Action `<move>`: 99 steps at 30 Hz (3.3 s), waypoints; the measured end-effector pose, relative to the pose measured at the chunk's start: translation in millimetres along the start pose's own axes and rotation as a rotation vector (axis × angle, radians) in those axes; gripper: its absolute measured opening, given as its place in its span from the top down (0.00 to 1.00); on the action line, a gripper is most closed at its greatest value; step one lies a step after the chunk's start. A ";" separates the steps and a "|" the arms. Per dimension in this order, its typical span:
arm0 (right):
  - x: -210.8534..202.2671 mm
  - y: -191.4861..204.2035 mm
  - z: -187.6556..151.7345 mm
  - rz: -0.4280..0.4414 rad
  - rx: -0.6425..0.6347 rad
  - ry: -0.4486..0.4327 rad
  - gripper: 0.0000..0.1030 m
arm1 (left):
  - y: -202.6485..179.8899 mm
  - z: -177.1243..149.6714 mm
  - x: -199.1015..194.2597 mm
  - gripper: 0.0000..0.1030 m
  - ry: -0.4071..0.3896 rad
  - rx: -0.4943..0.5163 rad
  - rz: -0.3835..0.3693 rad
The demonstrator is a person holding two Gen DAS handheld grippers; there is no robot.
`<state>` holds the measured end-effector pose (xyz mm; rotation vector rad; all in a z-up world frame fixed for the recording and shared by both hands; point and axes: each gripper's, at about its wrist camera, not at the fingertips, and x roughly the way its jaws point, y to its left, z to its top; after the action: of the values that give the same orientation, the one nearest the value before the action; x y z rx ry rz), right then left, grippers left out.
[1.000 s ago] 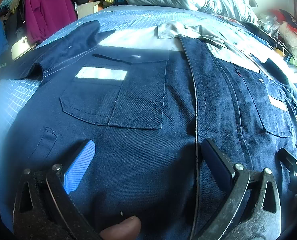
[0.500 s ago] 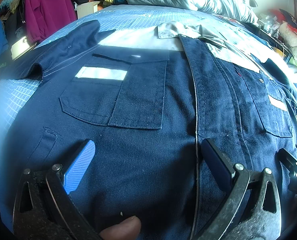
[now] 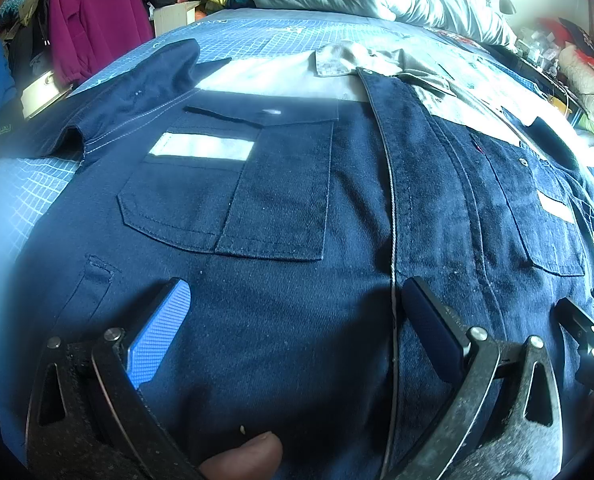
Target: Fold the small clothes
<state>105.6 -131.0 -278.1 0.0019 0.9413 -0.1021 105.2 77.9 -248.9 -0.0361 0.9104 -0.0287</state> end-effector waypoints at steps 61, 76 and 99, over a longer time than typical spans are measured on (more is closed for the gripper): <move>0.3 0.4 0.6 0.000 0.000 0.000 0.00 | 13.6 15.0 23.1 0.00 0.008 -0.005 -0.005; 0.2 0.9 0.9 -0.001 -0.001 0.001 0.00 | 13.5 15.2 23.1 0.00 0.009 -0.006 -0.006; 0.7 2.0 0.8 0.000 -0.002 0.001 0.00 | 13.6 15.2 22.9 0.00 0.010 -0.007 -0.007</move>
<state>106.7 -129.2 -278.2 0.0000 0.9427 -0.1011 131.4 90.9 -258.2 -0.0455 0.9201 -0.0323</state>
